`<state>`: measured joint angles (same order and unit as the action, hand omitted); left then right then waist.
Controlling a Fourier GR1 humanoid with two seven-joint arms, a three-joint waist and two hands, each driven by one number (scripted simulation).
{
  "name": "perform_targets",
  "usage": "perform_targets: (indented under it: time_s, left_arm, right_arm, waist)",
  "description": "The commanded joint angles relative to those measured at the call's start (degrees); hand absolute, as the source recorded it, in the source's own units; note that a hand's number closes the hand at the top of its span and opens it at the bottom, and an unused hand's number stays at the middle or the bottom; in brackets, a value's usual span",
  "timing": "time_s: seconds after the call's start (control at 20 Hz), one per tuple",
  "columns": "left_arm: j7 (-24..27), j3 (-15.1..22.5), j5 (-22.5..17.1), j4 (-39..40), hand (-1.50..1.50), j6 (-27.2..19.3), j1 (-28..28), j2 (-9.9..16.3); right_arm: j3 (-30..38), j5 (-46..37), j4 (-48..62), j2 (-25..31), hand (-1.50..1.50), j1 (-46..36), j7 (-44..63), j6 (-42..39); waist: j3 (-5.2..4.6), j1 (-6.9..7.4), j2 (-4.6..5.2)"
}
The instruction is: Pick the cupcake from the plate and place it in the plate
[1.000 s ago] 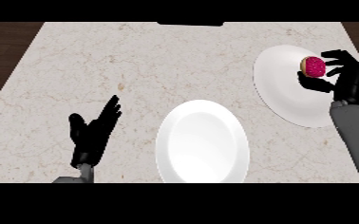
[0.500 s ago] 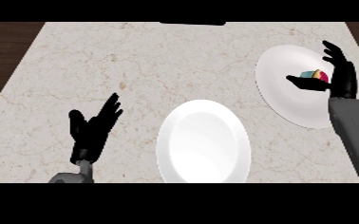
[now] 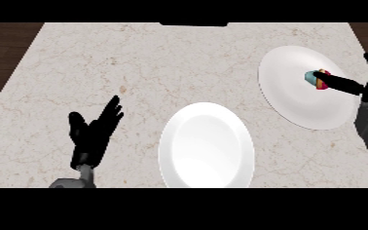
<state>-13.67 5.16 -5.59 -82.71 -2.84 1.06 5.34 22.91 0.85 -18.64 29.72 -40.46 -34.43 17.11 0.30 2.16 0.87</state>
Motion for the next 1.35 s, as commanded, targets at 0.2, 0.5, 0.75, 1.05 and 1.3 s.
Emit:
perform_targets:
  time_s: [0.2, 0.5, 0.75, 1.05, 1.3]
  left_arm:
    - [1.23, -0.29, 1.21, 1.32, 0.0, -0.89, -1.69, -0.49]
    - [3.18, -1.29, 1.18, 3.12, 0.0, -0.04, -0.63, -0.61]
    - [0.95, -0.12, 0.65, -0.97, 0.0, 0.75, -4.19, -1.27]
    - [0.04, -2.85, 0.38, -0.42, 0.0, 1.47, -2.27, 0.33]
    - [-1.98, -1.72, 1.94, -3.3, 0.0, 0.41, -2.88, -0.93]
  right_arm:
    - [2.78, 4.78, 2.09, 4.94, -1.5, 7.47, -5.13, -21.44]
    - [0.02, 3.16, 1.13, 7.64, -1.5, 14.0, -8.86, -30.53]
    - [-2.22, 1.48, -3.53, 6.52, -1.5, 20.38, -10.98, -26.68]
    - [-3.56, 1.2, -9.61, 7.64, -1.5, 27.83, -11.34, -28.91]
    - [-2.89, 4.14, -21.41, 4.04, -1.5, 35.78, -7.65, -27.26]
  waist:
    - [-0.2, -1.67, -0.62]
    - [-0.24, -1.95, -0.69]
    - [-0.28, -2.0, -0.85]
    - [-0.3, -2.22, -0.89]
    - [-0.32, -2.33, -0.95]
